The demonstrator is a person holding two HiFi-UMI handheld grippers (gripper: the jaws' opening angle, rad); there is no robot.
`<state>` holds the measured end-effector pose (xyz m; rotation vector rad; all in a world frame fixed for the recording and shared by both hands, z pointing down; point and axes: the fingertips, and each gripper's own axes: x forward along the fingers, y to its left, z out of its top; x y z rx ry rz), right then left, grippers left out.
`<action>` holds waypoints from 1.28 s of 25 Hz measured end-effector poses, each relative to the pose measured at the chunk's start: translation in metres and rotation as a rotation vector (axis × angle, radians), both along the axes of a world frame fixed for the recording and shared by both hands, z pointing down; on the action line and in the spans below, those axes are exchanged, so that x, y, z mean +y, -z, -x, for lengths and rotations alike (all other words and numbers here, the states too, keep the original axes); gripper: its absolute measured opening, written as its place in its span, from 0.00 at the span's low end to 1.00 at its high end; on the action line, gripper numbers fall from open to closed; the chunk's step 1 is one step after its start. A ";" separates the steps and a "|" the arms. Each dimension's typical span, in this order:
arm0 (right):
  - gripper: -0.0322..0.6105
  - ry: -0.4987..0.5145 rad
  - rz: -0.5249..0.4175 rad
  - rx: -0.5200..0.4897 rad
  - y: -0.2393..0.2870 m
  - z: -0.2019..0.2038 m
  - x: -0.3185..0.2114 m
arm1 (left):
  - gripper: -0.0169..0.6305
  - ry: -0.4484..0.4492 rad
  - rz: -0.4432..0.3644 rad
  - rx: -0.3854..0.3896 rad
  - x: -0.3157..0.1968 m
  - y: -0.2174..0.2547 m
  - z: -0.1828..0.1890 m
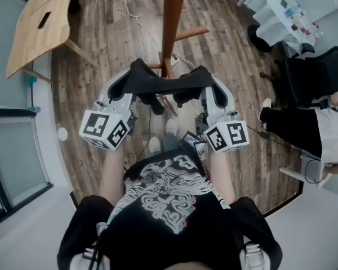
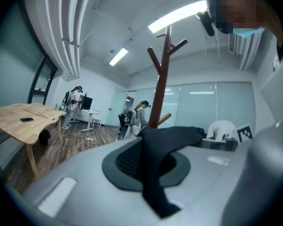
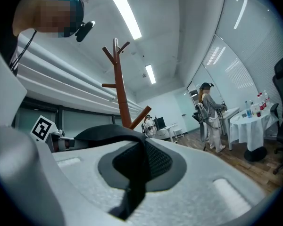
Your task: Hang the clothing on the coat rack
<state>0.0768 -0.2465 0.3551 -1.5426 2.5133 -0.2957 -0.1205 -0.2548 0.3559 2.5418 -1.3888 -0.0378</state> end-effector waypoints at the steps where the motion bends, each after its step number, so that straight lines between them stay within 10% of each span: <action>1: 0.07 0.001 -0.003 0.001 0.001 0.000 -0.001 | 0.04 0.001 -0.001 0.001 -0.001 0.000 0.000; 32: 0.07 0.005 0.014 0.005 -0.010 -0.002 -0.058 | 0.04 0.015 0.074 0.011 -0.058 -0.029 0.001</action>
